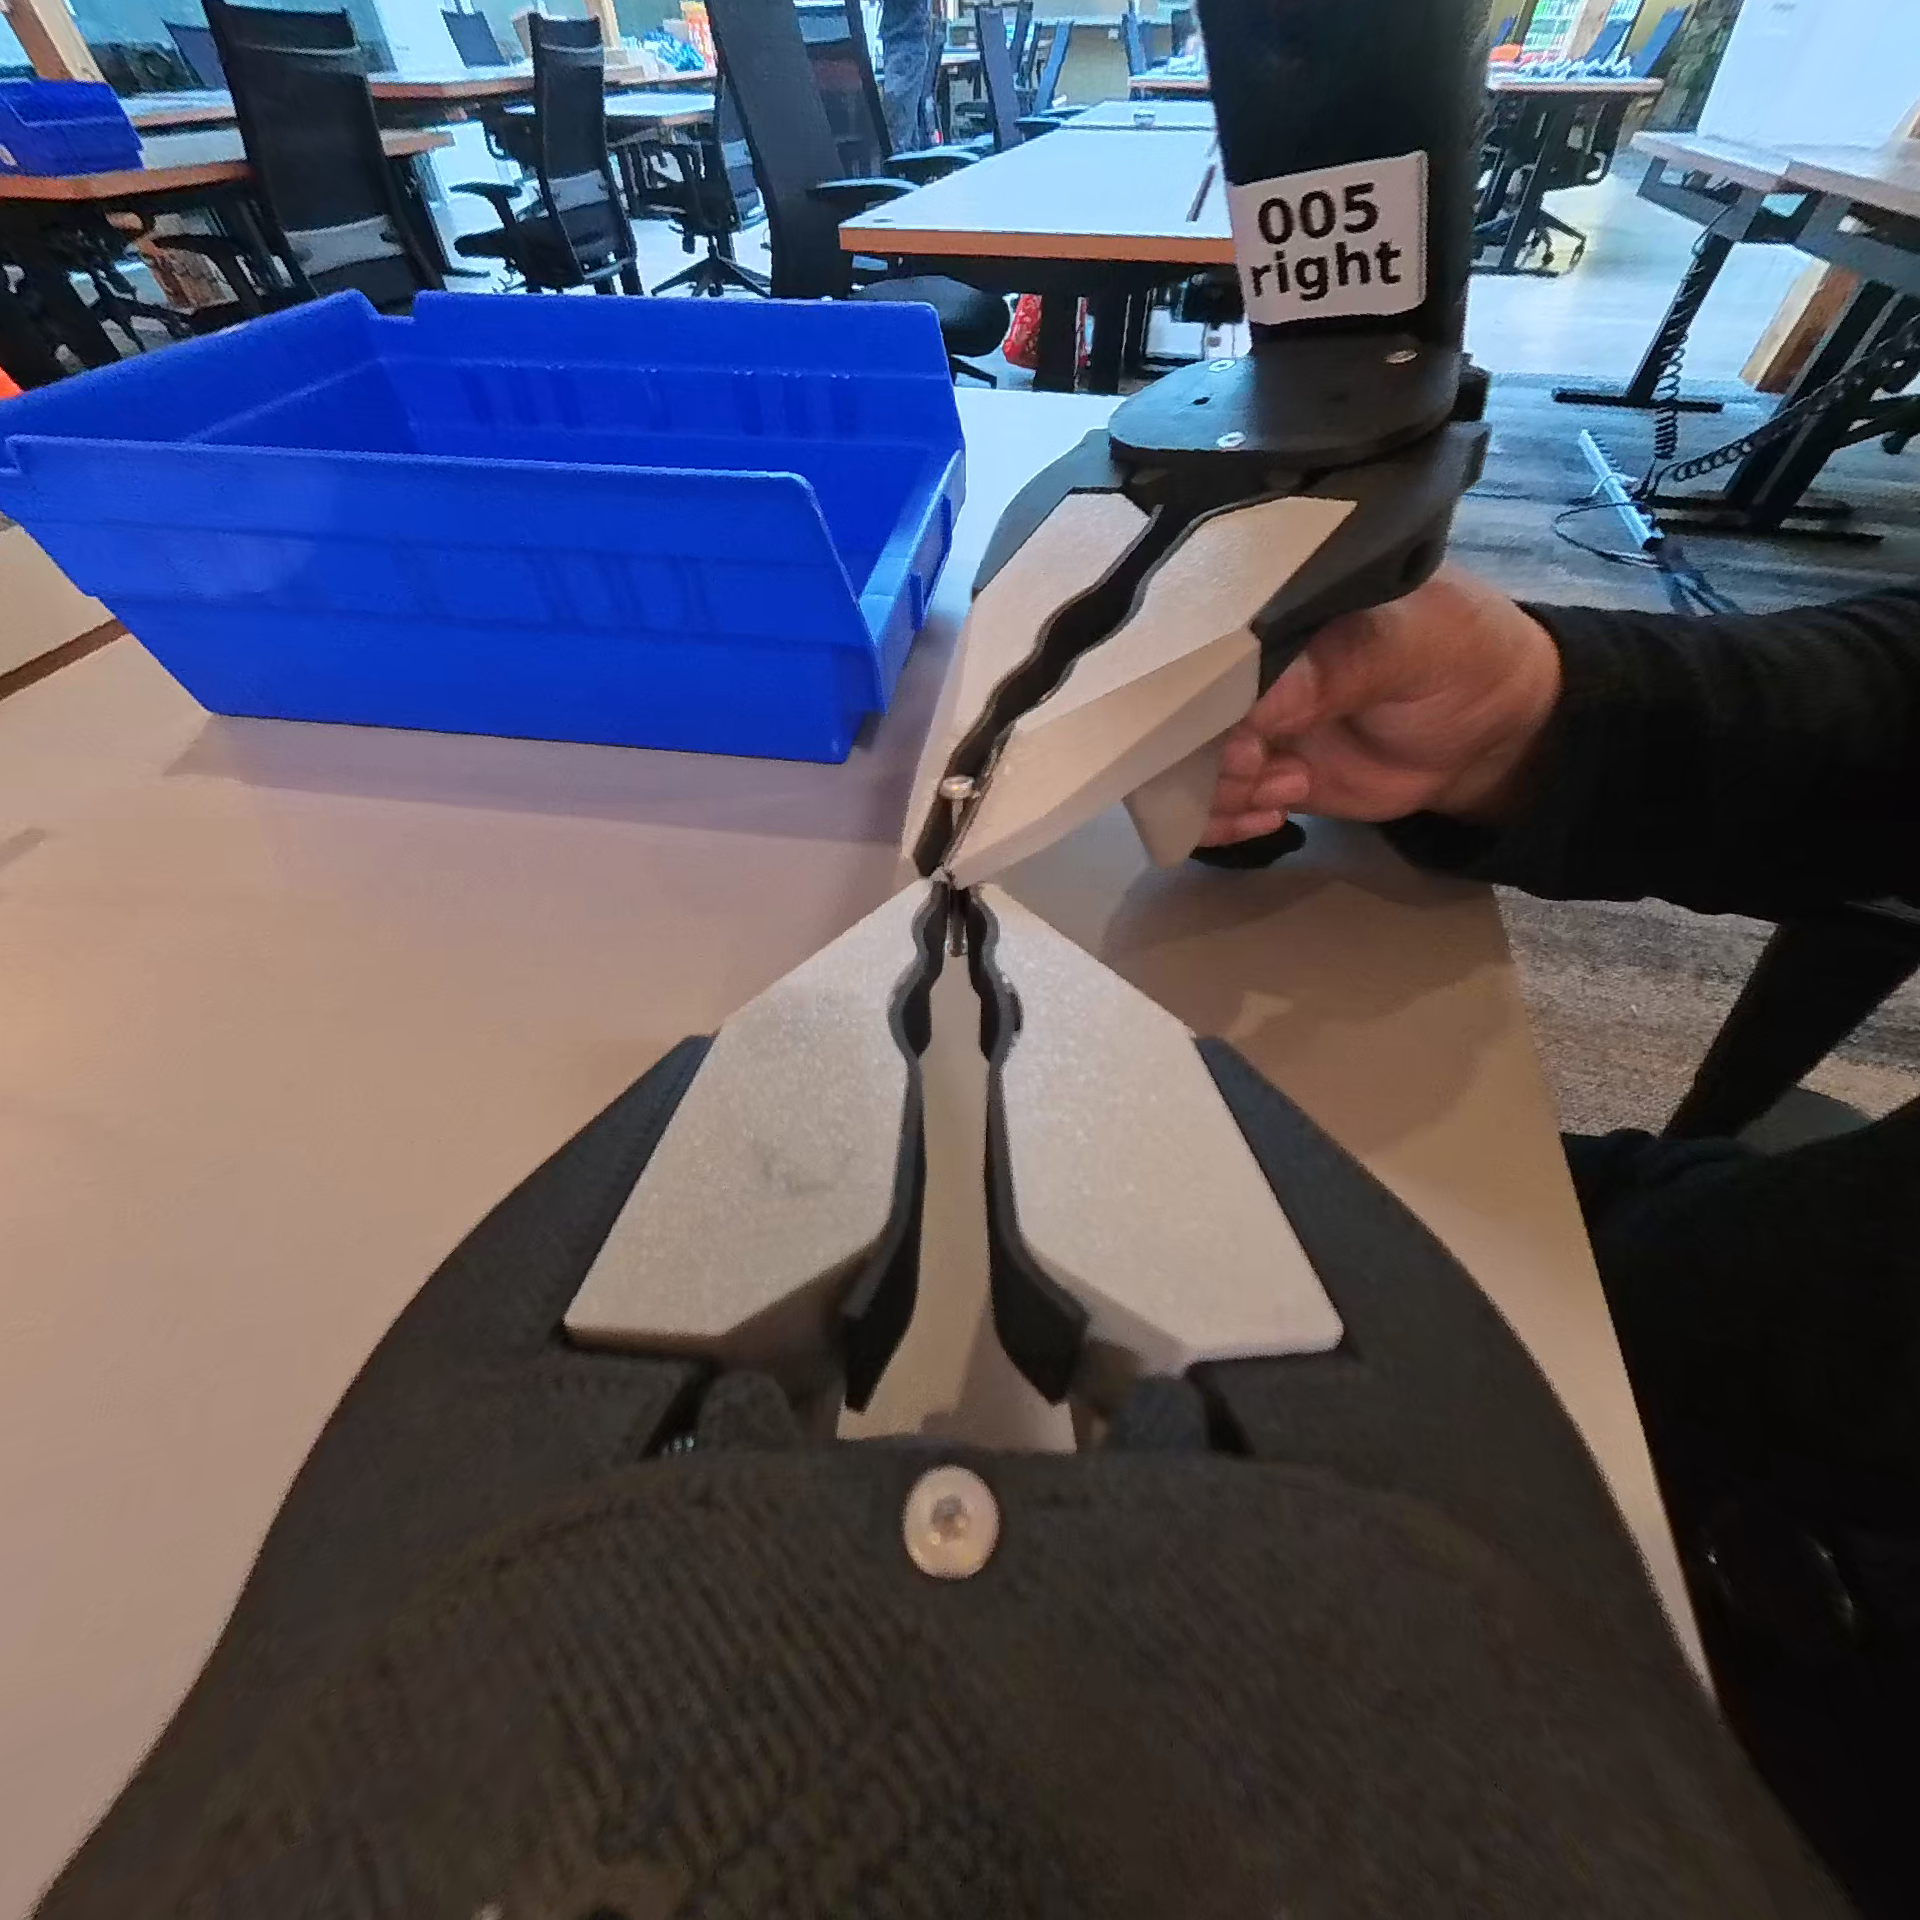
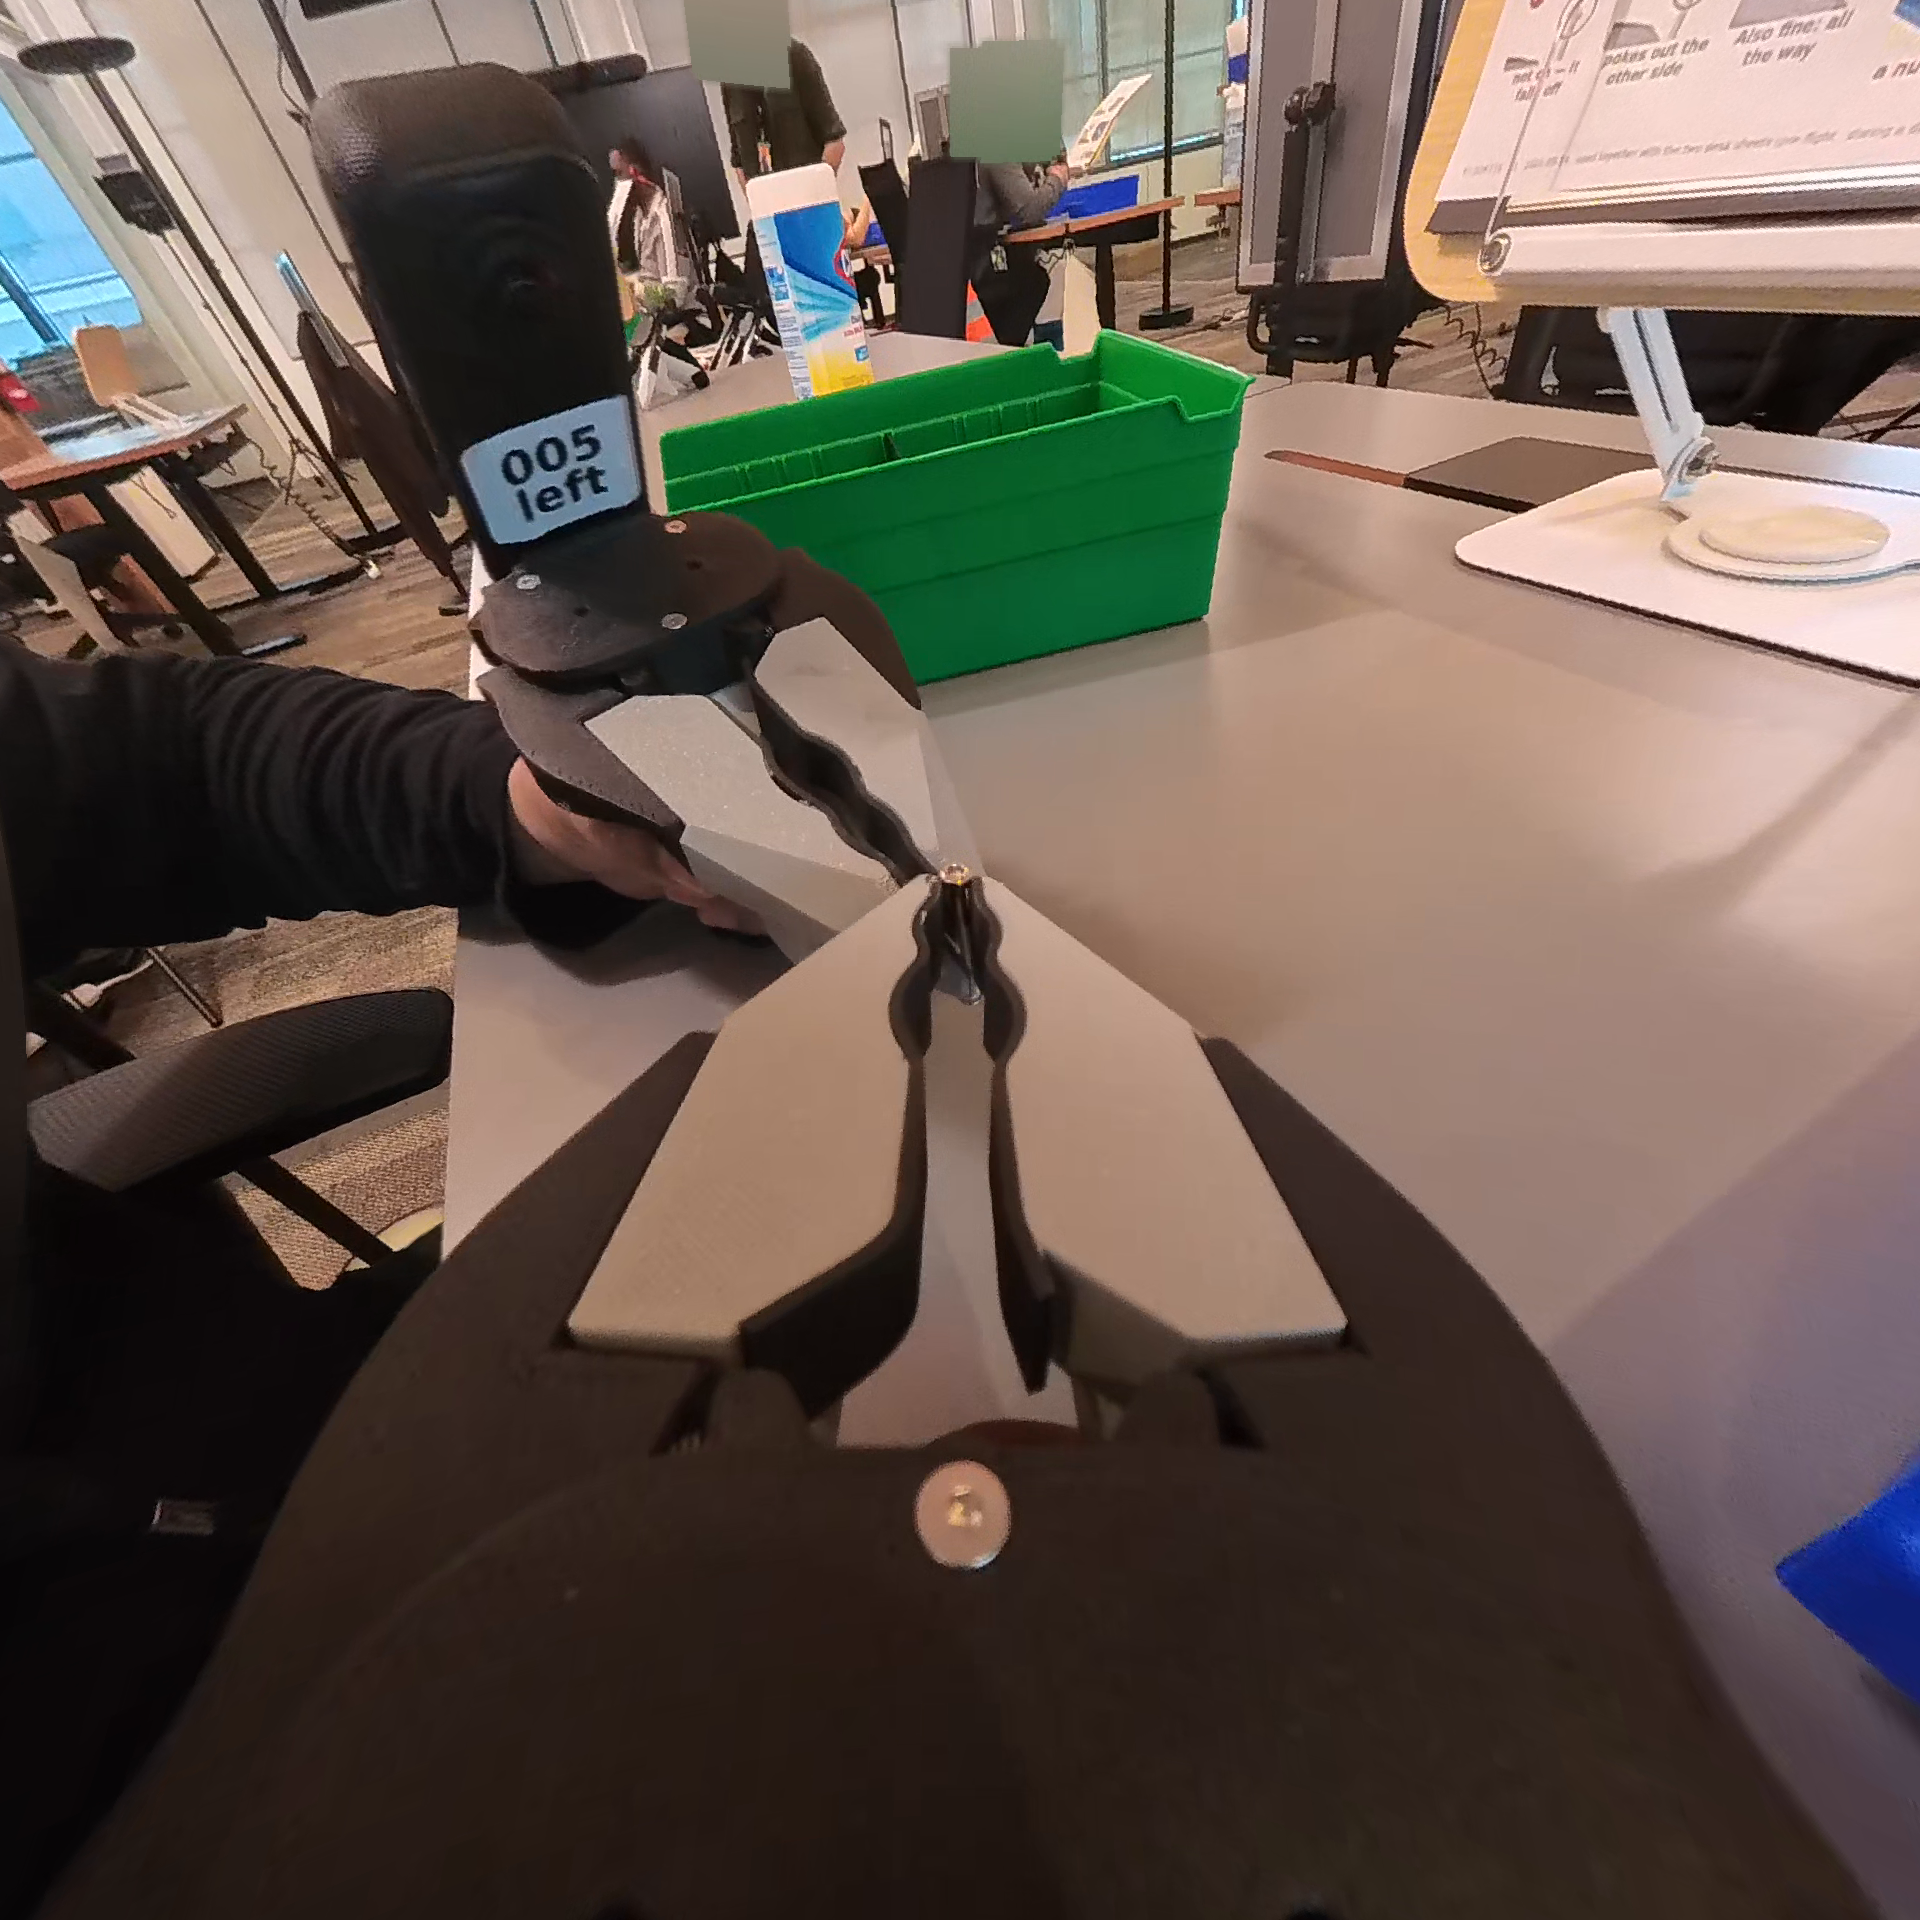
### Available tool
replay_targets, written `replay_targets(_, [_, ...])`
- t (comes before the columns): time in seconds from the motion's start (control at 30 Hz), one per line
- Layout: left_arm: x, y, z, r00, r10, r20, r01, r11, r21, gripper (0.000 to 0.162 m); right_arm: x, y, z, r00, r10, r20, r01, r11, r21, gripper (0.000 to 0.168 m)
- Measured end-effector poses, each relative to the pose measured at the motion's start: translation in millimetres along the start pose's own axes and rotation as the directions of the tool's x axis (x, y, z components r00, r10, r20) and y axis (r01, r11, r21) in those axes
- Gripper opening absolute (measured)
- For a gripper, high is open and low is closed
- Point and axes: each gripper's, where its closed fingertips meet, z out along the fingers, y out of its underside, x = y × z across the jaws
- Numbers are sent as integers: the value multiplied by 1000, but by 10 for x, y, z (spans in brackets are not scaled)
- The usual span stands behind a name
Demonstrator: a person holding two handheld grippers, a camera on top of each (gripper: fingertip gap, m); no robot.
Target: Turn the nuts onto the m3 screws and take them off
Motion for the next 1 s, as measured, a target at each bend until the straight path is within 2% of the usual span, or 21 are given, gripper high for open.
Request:
replay_targets(0.3, [41,16,5,999,-7,-32,7,1000,-13,0,-35,-5,2,999,26,37,-26,1000,9,1])
replay_targets(0.53, [12,11,-6,998,-47,-38,47,999,-8,0,29,-18,-113,1000,22,-4,-22,1000,20,13])
replay_targets(0.8, [35,18,1,998,-42,-46,41,999,-14,0,-12,-87,-65,1000,7,24,-7,1000,1,15])
replay_targets(0.87, [38,19,2,998,-40,-46,39,999,-15,1,-6,-60,-36,1000,1,23,0,1000,-18,13])
replay_targets(0.93, [34,25,3,998,-42,-45,41,999,-18,0,-18,-46,-24,999,-2,32,3,1000,-24,2])
replay_targets(1.0, [35,26,2,998,-47,-51,46,999,-19,0,-18,-42,-21,999,3,34,-2,1000,-25,2])
